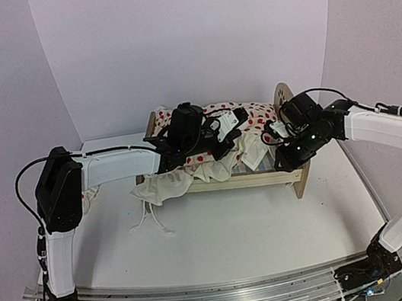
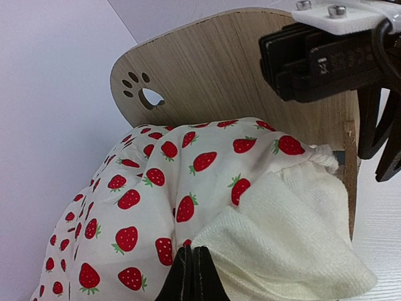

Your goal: Set up the pet bed

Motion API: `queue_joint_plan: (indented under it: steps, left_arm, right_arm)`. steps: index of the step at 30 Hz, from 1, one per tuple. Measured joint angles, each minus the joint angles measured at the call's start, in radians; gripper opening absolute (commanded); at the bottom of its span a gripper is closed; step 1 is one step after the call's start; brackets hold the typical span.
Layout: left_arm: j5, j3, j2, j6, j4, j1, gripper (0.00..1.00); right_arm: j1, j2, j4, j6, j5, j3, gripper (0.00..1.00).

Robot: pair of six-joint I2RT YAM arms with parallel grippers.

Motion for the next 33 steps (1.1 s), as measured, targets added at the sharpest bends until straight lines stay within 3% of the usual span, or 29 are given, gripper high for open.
queue_joint_plan:
  steps: [14,30,33]
  left_arm:
    - [0.018,0.002,0.0,-0.001,0.0,0.004,0.0]
    - [0.02,0.002,0.0,-0.001,0.0,0.005,0.0]
    - [0.021,0.002,0.0,-0.001,0.0,0.005,0.0]
  right_arm:
    - [0.0,0.049,0.187,-0.025,0.143,-0.046,0.15]
    - [0.0,0.11,0.262,-0.012,0.185,-0.065,0.15]
    - [0.0,0.112,0.267,0.001,0.191,-0.073,0.06]
